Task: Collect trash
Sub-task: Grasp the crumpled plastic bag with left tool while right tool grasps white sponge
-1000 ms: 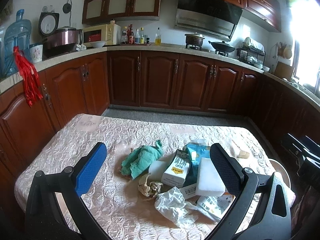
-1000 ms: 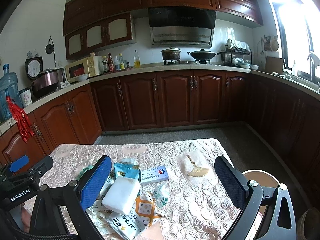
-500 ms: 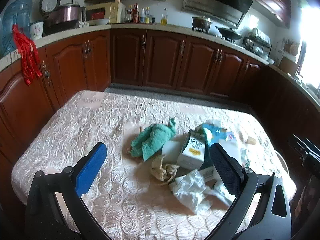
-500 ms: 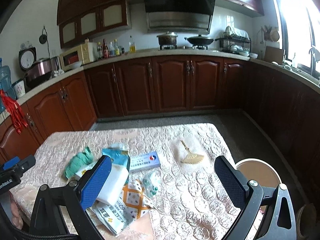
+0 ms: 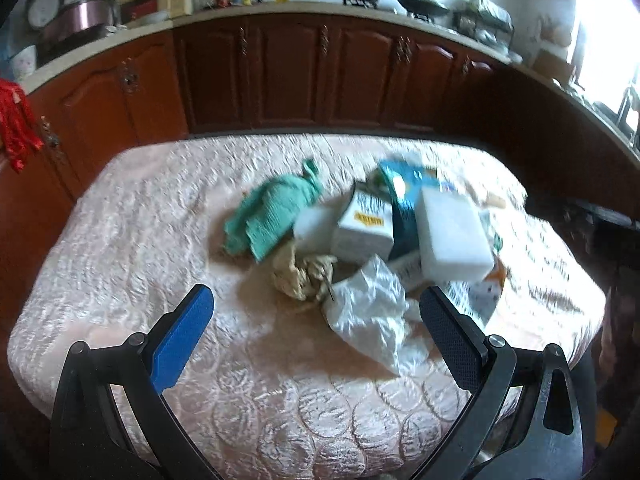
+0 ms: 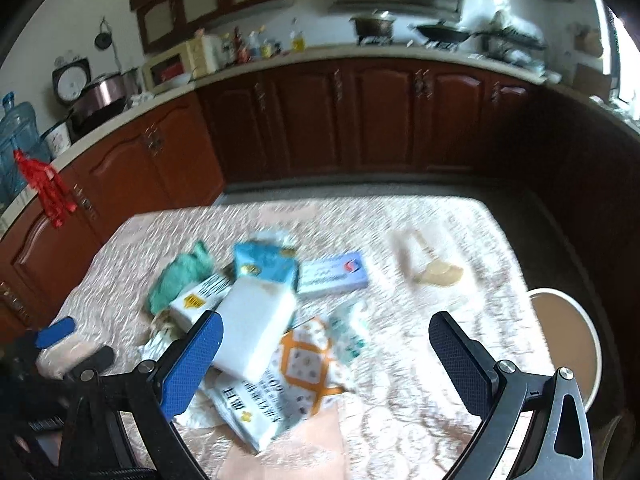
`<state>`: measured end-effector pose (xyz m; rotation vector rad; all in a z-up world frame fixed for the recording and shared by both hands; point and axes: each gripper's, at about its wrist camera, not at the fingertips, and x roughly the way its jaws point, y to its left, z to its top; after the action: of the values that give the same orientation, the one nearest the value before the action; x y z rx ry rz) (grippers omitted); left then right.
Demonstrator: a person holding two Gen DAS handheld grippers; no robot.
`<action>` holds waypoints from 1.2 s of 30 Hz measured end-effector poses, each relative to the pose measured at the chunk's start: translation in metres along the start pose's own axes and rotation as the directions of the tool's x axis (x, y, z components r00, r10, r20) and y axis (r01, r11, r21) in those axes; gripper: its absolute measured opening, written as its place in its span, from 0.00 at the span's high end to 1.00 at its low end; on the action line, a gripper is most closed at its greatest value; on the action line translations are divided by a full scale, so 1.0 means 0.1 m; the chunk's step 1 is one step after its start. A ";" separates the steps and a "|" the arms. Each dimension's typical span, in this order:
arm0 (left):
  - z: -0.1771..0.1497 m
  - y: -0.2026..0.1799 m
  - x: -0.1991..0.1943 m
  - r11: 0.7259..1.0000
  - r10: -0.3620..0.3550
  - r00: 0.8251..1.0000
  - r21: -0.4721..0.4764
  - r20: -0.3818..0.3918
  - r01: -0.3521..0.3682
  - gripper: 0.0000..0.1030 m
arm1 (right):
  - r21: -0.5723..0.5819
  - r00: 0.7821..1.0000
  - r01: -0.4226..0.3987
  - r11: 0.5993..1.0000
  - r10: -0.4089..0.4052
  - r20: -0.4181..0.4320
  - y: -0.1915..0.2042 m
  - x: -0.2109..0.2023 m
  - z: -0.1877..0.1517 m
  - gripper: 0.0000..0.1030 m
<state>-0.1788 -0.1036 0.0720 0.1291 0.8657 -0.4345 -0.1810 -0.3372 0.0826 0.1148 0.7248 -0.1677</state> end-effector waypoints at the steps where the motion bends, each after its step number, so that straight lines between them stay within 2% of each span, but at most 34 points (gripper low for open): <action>1: -0.01 -0.01 0.04 1.000 -0.009 1.000 0.003 -0.012 0.009 0.00 | 0.007 0.999 -0.026 1.000 0.026 -0.023 0.01 0.08 0.02 0.01; 5: -0.05 -0.02 0.21 0.998 -0.056 0.997 0.000 -0.059 0.056 0.01 | 0.079 0.986 -0.128 0.989 0.135 -0.096 0.07 0.34 0.09 0.01; 9: -0.08 -0.06 0.32 0.996 -0.089 0.991 0.015 -0.096 0.091 0.02 | 0.056 0.974 -0.154 0.987 0.161 -0.162 0.24 0.57 0.15 0.03; 11: -0.08 -0.09 0.38 0.995 -0.095 0.989 0.023 -0.115 0.099 0.06 | 0.034 0.968 -0.150 0.988 0.154 -0.196 0.34 0.70 0.17 0.03; 14: -0.08 -0.14 0.50 0.994 -0.097 0.985 0.030 -0.143 0.102 0.15 | 0.022 0.959 -0.151 0.988 0.152 -0.240 0.43 0.84 0.18 0.09; 16: -0.08 -0.17 0.57 0.995 -0.089 0.983 0.036 -0.163 0.096 0.28 | 0.015 0.951 -0.150 0.989 0.148 -0.271 0.46 0.95 0.16 0.12; 19: -0.08 -0.20 0.63 0.995 -0.086 0.981 0.035 -0.176 0.093 0.42 | 0.023 0.937 -0.157 0.987 0.156 -0.314 0.46 1.12 0.10 0.25; 20: -0.08 -0.21 0.63 0.995 -0.089 0.980 0.035 -0.176 0.096 0.47 | 0.033 0.932 -0.165 0.986 0.167 -0.323 0.44 1.15 0.09 0.34; 21: -0.09 -0.23 0.63 0.995 -0.089 0.981 0.039 -0.175 0.097 0.58 | 0.048 0.927 -0.175 0.983 0.181 -0.329 0.42 1.17 0.07 0.34; 25: -0.11 -0.27 0.59 0.995 -0.068 0.984 0.064 -0.166 0.079 0.72 | 0.093 0.927 -0.219 0.971 0.237 -0.291 0.31 1.07 0.07 0.37; 28: -0.11 -0.20 0.52 0.995 -0.090 0.982 0.036 -0.163 0.097 0.78 | 0.100 0.928 -0.243 0.965 0.262 -0.267 0.27 0.95 0.10 0.38; 31: -0.08 -0.13 0.40 0.996 -0.078 0.987 0.036 -0.140 0.084 0.79 | 0.108 0.930 -0.269 0.957 0.288 -0.229 0.24 0.80 0.14 0.38; 36: -0.01 0.08 0.11 0.995 -0.099 0.989 0.001 -0.107 0.099 0.79 | 0.143 0.928 -0.314 0.938 0.336 -0.164 0.14 0.56 0.24 0.38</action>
<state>-0.1702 -0.0993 0.0624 0.1166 0.9786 -0.5273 -0.1218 -0.3334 0.0634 0.3624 0.8715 0.1226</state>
